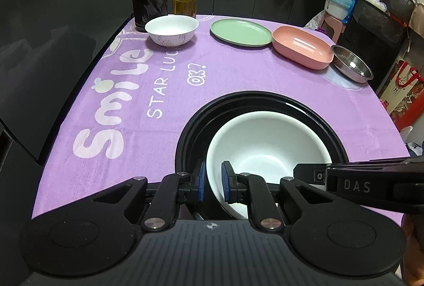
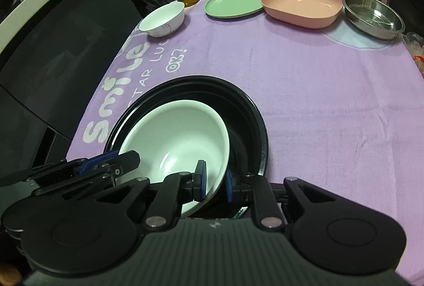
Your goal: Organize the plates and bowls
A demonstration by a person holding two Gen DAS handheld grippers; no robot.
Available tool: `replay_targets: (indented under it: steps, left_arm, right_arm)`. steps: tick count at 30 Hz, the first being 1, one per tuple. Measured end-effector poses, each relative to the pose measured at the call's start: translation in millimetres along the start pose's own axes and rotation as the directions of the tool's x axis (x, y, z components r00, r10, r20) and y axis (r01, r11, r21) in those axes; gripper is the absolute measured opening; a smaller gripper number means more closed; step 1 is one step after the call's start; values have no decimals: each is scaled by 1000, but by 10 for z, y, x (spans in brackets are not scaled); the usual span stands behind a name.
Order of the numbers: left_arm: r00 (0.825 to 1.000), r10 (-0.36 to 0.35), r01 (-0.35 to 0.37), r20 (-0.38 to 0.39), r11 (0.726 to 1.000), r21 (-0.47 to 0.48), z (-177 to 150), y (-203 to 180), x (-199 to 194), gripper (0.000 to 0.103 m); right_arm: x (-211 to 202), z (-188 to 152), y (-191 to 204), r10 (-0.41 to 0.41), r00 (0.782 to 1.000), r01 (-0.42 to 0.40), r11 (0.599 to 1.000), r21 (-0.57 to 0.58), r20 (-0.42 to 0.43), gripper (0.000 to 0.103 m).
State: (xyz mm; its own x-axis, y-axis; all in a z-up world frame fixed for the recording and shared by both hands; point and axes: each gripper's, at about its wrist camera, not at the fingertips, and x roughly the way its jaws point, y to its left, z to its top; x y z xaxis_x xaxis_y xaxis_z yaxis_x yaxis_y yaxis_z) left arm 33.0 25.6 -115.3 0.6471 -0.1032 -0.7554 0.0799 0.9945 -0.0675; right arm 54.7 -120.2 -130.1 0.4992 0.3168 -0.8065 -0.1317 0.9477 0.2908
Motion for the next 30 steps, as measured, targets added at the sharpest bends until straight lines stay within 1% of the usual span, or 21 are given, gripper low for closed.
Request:
replay_targets:
  steps: [10, 12, 15, 17, 20, 25, 30]
  left_arm:
    - [1000, 11, -11, -10, 1000, 7, -15, -4, 40, 12]
    - [1000, 12, -12, -7, 1000, 11, -17, -8, 40, 13]
    - [1000, 20, -20, -5, 1000, 19, -20, -17, 45, 13]
    - [1000, 20, -20, -5, 1000, 17, -25, -13, 42, 13]
    - [1000, 16, -16, -4, 1000, 11, -24, -2, 37, 13]
    - [1000, 2, -2, 22, 1000, 0, -6, 25, -36, 13]
    - [999, -9, 10, 49, 1000, -24, 29, 84, -113, 15]
  right_arm:
    - [-9, 0, 16, -14, 1000, 14, 1000, -20, 2, 18]
    - [-37, 6, 1, -5, 1000, 5, 1000, -15, 16, 27]
    - [-75, 13, 10, 6, 1000, -5, 1000, -6, 28, 33]
    - [-113, 16, 18, -11, 999, 11, 1000, -11, 46, 36]
    - [-171, 24, -2, -24, 997, 25, 1000, -8, 74, 37]
    - [-218, 52, -65, -3, 996, 0, 1000, 25, 88, 37]
    - [-270, 71, -74, -3, 994, 0, 1000, 31, 109, 37]
